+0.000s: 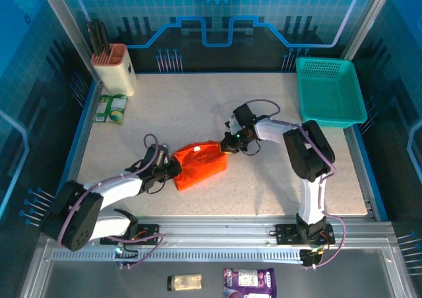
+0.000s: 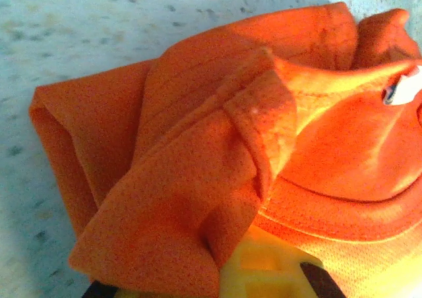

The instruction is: Fold the inside-out t-shirt

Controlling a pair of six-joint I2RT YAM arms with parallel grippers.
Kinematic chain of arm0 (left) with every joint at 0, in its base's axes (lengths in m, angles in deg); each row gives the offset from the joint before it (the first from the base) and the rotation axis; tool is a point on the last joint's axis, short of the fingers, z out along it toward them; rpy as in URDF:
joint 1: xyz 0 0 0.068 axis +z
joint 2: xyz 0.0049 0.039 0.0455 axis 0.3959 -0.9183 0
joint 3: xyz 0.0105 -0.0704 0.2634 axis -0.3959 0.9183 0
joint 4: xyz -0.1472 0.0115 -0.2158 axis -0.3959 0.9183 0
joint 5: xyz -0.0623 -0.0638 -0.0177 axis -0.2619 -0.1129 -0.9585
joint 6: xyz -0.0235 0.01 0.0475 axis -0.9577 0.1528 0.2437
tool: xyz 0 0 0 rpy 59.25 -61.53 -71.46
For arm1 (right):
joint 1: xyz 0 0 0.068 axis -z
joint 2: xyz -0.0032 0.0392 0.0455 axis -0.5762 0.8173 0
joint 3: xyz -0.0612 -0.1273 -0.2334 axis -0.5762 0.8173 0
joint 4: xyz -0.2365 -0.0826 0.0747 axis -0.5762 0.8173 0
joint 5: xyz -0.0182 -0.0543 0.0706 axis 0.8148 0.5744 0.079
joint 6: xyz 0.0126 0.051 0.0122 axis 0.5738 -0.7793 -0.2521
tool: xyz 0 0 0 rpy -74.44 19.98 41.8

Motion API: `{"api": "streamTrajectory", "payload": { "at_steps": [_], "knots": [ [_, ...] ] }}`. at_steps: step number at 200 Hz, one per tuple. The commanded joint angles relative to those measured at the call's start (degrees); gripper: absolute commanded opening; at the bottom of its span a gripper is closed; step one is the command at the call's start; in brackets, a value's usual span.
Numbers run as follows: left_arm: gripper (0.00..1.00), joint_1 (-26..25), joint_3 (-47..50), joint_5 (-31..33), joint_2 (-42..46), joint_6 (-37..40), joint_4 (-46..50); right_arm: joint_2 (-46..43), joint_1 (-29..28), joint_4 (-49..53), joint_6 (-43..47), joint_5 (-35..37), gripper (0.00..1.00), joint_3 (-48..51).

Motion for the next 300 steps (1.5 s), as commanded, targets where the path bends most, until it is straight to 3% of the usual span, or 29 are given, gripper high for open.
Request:
{"api": "streamTrajectory", "payload": {
  "at_steps": [1,43,85,113,165,207,223,243,256,300],
  "knots": [
    [0.00,0.3,-5.3,-6.1,-7.1,3.3,-4.6,-7.7,2.5,4.1,-1.8,5.7,0.00,6.0],
    [0.00,-2.3,-17.4,-14.8,-17.9,8.5,-9.3,-21.8,3.9,8.2,-3.1,9.5,0.00,14.1],
    [0.00,-3.8,-20.0,-16.4,-15.9,10.9,-10.6,-30.3,3.7,8.6,-3.0,9.3,0.00,14.5],
    [0.00,-3.8,-16.4,-11.7,-13.1,10.0,-9.8,-26.4,4.8,6.9,-1.4,5.9,0.00,12.7],
    [0.00,-2.5,-18.0,-1.4,-16.2,7.1,-1.9,-20.1,6.3,5.4,-0.4,5.3,0.00,10.2],
    [0.00,-0.7,-22.7,-6.7,-23.4,7.1,-0.1,-16.4,7.0,4.9,-0.2,6.9,0.00,9.2],
    [0.12,-0.5,-24.2,-5.7,-24.4,7.2,1.8,-13.8,7.4,6.6,-0.4,9.2,0.02,8.1],
    [0.29,0.0,-24.5,-4.7,-22.8,7.2,3.3,-12.7,7.2,9.9,-0.1,11.4,0.26,6.6],
    [0.37,0.4,-24.6,-4.8,-20.6,7.5,4.6,-13.8,7.2,10.8,0.3,12.0,0.33,6.4],
    [0.48,0.8,-28.4,-4.6,-14.1,12.6,13.6,-18.6,7.1,18.2,2.6,18.0,0.38,3.6]
  ]
}}
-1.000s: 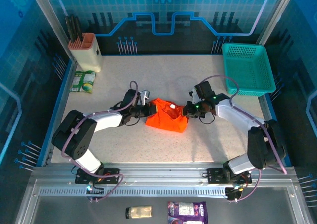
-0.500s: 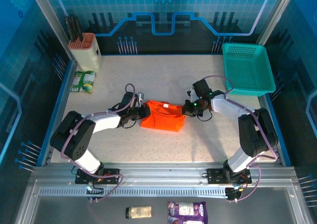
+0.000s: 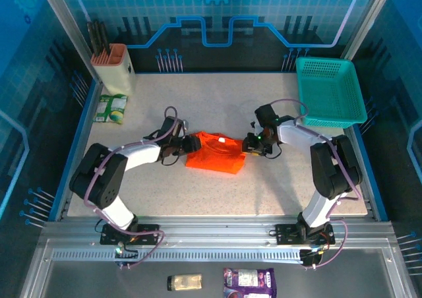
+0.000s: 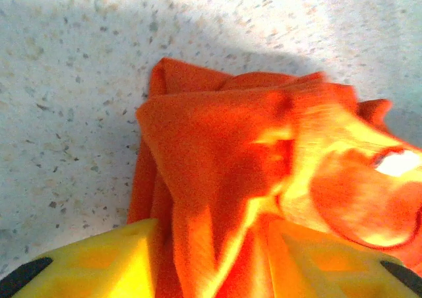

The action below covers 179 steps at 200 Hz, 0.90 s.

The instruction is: Fold the inside-out t-shirt

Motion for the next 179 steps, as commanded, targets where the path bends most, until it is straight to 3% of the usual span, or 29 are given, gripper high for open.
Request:
{"api": "streamTrajectory", "payload": {
  "at_steps": [1,30,47,69,130,159,179],
  "knots": [
    [0.48,0.3,-4.0,0.4,3.9,4.3,6.8,-4.2,0.4,6.2,1.9,4.2,0.38,-3.0],
    [0.46,0.4,-7.9,-3.1,3.5,8.2,10.7,-6.8,-1.4,8.6,2.5,5.0,0.38,-5.6],
    [0.36,0.4,-10.3,-5.5,1.8,10.4,11.3,-7.4,-3.6,9.9,1.9,5.9,0.36,-7.3],
    [0.33,0.3,-15.2,-8.3,-3.0,13.2,13.5,-7.5,-7.8,10.4,0.4,5.7,0.32,-9.0],
    [0.36,0.3,-31.1,-8.4,-18.6,19.6,19.9,-0.1,-17.6,-1.7,-7.7,-7.9,0.21,-6.6],
    [0.36,0.9,-40.2,-10.5,-27.2,20.6,27.7,4.1,-17.8,-4.9,-8.9,-8.4,0.20,-4.4],
    [0.36,0.9,-41.0,-11.5,-28.9,21.7,29.1,6.0,-16.1,-5.0,-8.1,-7.9,0.19,-3.3]
  ]
}}
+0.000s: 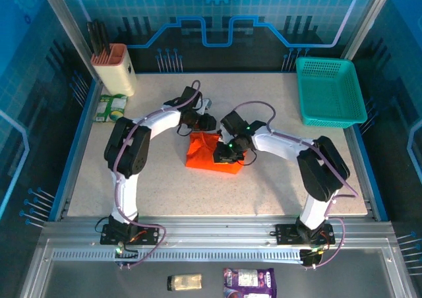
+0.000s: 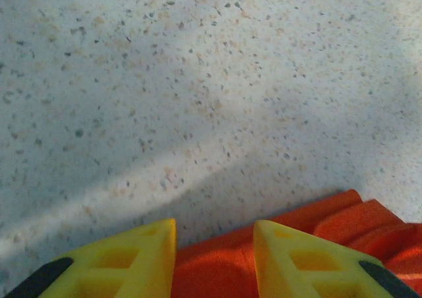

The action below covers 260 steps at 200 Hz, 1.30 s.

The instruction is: Fold the inside-out t-shirt

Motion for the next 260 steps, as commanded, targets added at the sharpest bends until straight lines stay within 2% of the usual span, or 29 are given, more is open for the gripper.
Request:
{"api": "streamTrajectory", "payload": {
  "at_steps": [1,33,54,76,106,138,176,221,236,260],
  "knots": [
    [0.37,0.4,-1.9,-2.8,-2.3,3.2,7.3,2.0,1.8,-1.8,-1.0,-1.2,0.19,1.6],
    [0.39,1.0,0.1,-3.9,-1.4,4.1,8.5,3.8,6.5,0.7,2.7,2.9,0.17,1.7],
    [0.39,1.3,3.2,-4.6,0.5,2.9,8.2,4.7,10.3,2.1,5.7,3.7,0.17,0.5],
    [0.39,1.3,8.5,-7.3,3.9,0.2,6.3,5.4,13.5,5.7,8.8,7.8,0.16,-2.7],
    [0.39,0.7,21.0,-13.8,10.4,-9.9,-5.9,4.5,16.3,7.9,10.7,9.4,0.16,-5.6],
    [0.40,-2.6,33.7,-16.6,16.2,-21.2,-20.2,2.1,17.1,11.2,11.9,12.0,0.16,-7.2],
    [0.39,-6.0,42.8,-17.2,22.5,-30.2,-30.7,-2.4,15.2,15.2,11.9,12.7,0.17,-8.1],
    [0.36,-1.6,42.4,-11.1,30.5,-30.1,-23.4,-3.5,7.9,20.6,9.8,15.3,0.17,-12.6],
    [0.35,0.2,41.1,-12.0,29.9,-30.6,-23.0,-2.5,5.1,22.0,8.8,16.1,0.17,-14.8],
    [0.24,0.6,38.7,-15.7,26.8,-30.9,-24.3,0.5,0.9,23.4,7.2,16.8,0.19,-18.2]
  ]
}}
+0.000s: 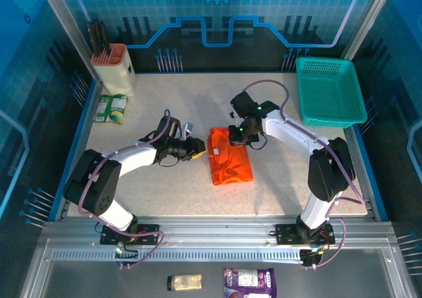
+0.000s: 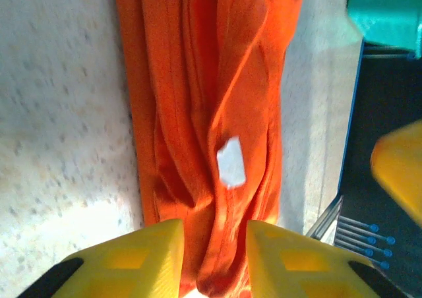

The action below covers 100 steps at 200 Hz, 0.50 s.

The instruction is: Fold the inside-out t-shirt

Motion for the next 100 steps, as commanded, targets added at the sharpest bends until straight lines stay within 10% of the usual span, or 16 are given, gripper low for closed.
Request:
{"api": "streamTrajectory", "payload": {
  "at_steps": [1,100],
  "knots": [
    [0.23,0.2,-2.5,-2.8,-2.5,-1.4,0.1,3.0,-3.6,4.5,-2.5,1.8,0.19,-3.8],
    [0.05,-1.1,4.3,-8.9,-14.6,-12.3,-21.7,16.6,-11.0,9.0,-4.5,4.9,0.26,-15.0]
  ]
}}
